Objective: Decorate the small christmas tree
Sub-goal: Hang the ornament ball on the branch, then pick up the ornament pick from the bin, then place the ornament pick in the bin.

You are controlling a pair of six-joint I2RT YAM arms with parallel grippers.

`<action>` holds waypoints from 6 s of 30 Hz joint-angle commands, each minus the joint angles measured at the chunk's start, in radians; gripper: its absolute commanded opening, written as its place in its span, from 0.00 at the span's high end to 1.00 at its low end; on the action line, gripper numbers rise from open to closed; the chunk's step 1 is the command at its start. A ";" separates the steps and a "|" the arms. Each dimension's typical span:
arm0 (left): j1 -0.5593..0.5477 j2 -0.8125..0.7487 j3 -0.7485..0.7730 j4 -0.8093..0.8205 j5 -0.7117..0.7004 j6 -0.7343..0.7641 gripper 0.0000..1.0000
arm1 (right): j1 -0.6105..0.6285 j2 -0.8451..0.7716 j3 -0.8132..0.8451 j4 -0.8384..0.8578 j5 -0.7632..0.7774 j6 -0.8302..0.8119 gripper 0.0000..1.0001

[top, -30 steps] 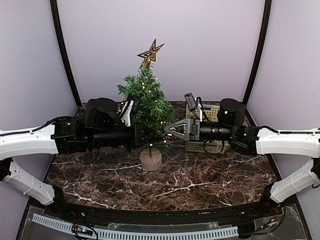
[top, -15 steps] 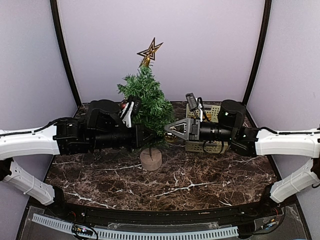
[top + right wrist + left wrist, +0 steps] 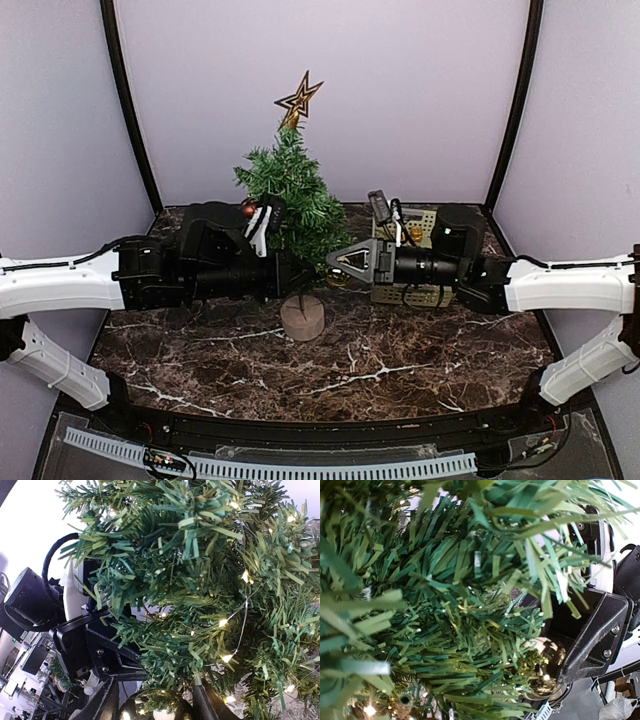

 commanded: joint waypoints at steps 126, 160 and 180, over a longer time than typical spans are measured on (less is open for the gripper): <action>0.849 -0.230 -0.458 -0.065 0.489 0.140 0.32 | -0.606 0.951 0.964 -0.786 0.695 -0.525 0.60; 0.850 -0.375 -0.494 -0.109 0.471 0.122 0.32 | -0.604 0.571 0.722 -0.780 0.508 -0.529 0.68; 0.855 -0.469 -0.567 -0.083 0.558 0.131 0.31 | -0.475 0.017 0.146 -0.678 0.287 -0.354 0.67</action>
